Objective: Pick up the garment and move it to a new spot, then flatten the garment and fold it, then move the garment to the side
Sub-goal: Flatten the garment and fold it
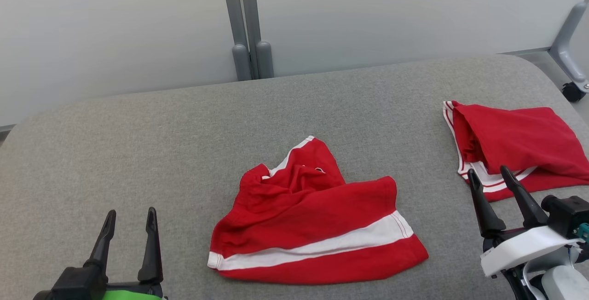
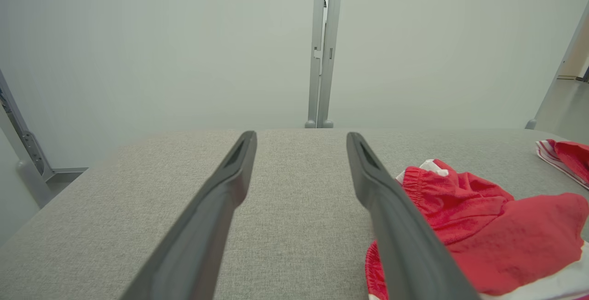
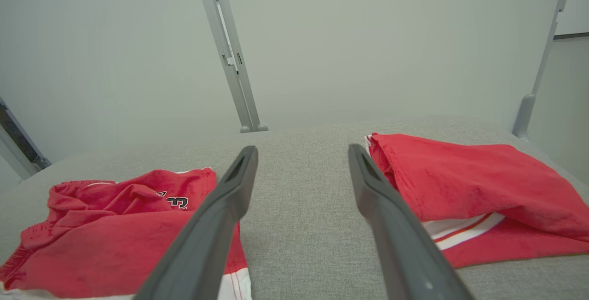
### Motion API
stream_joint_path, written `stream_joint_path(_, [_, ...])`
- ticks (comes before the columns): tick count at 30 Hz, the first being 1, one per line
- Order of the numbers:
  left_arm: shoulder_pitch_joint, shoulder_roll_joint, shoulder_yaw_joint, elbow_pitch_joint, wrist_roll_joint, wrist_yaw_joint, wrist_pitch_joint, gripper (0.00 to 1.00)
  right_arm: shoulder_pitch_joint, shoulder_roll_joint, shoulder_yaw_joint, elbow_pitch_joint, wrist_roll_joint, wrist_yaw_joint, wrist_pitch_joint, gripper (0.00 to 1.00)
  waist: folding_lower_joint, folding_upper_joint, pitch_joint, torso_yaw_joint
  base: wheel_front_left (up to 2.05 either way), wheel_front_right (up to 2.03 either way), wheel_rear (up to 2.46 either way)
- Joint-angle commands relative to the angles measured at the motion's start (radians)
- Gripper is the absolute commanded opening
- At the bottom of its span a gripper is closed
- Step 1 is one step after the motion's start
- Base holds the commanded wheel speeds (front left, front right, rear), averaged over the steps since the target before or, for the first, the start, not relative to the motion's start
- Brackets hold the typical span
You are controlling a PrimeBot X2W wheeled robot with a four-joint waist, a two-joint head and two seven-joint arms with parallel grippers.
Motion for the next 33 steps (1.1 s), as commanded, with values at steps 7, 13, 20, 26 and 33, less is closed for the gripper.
stream_joint_path(7, [-0.004,-0.002,0.007,0.009,0.02,-0.016,-0.007,1.0,-0.007,-0.008,0.005,0.02,0.003,-0.001,-0.002,1.0,0.0,0.0,-0.001,0.005,0.0,0.0,0.0])
stream_joint_path(13, [-0.011,-0.013,-0.018,0.032,-0.008,-0.036,0.029,1.0,-0.017,-0.023,0.043,0.046,0.016,-0.001,-0.002,1.0,0.0,0.0,0.003,0.012,0.0,0.0,0.0])
stream_joint_path(20, [-0.044,-0.024,-0.135,0.099,-0.099,-0.145,0.265,1.0,-0.07,-0.05,0.223,0.148,0.142,-0.001,0.186,1.0,0.0,0.0,0.018,0.02,0.0,0.0,0.0])
stream_joint_path(26, [-0.095,-0.029,-0.189,0.149,-0.146,-0.19,0.409,1.0,-0.147,-0.055,0.331,0.233,0.215,-0.001,0.294,1.0,0.0,0.0,0.043,0.024,0.0,0.0,0.0])
stream_joint_path(33, [-0.143,-0.041,-0.213,0.2,-0.162,-0.206,0.446,1.0,-0.224,-0.046,0.424,0.333,0.261,-0.001,0.294,1.0,0.0,0.0,0.066,0.032,0.0,0.0,0.0])
